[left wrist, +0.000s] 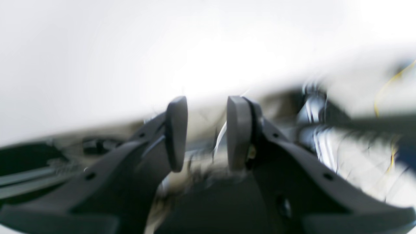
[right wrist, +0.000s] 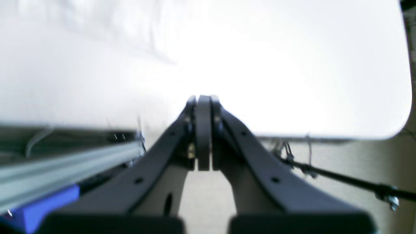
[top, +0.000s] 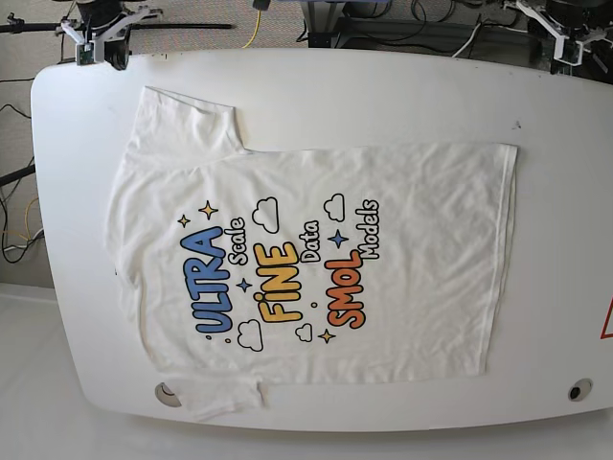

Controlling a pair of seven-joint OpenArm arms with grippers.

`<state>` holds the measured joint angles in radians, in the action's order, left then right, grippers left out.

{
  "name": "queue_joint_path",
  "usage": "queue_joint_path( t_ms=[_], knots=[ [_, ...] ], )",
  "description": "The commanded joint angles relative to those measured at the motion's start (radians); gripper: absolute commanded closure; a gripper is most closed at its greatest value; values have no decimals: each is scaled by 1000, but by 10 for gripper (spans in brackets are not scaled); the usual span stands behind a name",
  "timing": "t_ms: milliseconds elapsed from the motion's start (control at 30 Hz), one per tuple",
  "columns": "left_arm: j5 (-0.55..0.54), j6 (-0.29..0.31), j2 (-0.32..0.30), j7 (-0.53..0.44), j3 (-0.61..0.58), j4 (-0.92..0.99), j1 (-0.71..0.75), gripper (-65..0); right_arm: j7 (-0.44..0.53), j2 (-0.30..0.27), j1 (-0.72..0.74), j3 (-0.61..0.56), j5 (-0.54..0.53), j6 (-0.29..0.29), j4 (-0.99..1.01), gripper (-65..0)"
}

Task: Fold the T-shirt properly
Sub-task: 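Move both grippers down toward the shirt's shoulder corners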

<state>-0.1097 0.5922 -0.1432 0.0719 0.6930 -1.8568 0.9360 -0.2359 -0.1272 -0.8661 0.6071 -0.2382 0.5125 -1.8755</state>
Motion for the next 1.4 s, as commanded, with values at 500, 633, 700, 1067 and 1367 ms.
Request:
queue_joint_path(
  t_ms=[500, 633, 700, 1067, 1367],
  knots=[
    [-281, 46, -99, 142, 45, -36, -148, -224, -195, -58, 178, 93, -269, -16, -15, -66],
    [-283, 59, -98, 165, 42, -13, -190, -221, -228, -61, 207, 105, -317, -15, 15, -75],
    [-283, 66, -97, 172, 41, -3, -207, -222, -244, -61, 216, 107, -336, -14, 30, -87],
    [-266, 106, -89, 210, 27, 57, -242, -237, -359, -37, 286, 100, -352, 15, 83, -338],
    [-273, 106, -98, 251, 29, 42, -238, -254, -404, -31, 344, 81, -369, 23, 105, -373]
  ],
)
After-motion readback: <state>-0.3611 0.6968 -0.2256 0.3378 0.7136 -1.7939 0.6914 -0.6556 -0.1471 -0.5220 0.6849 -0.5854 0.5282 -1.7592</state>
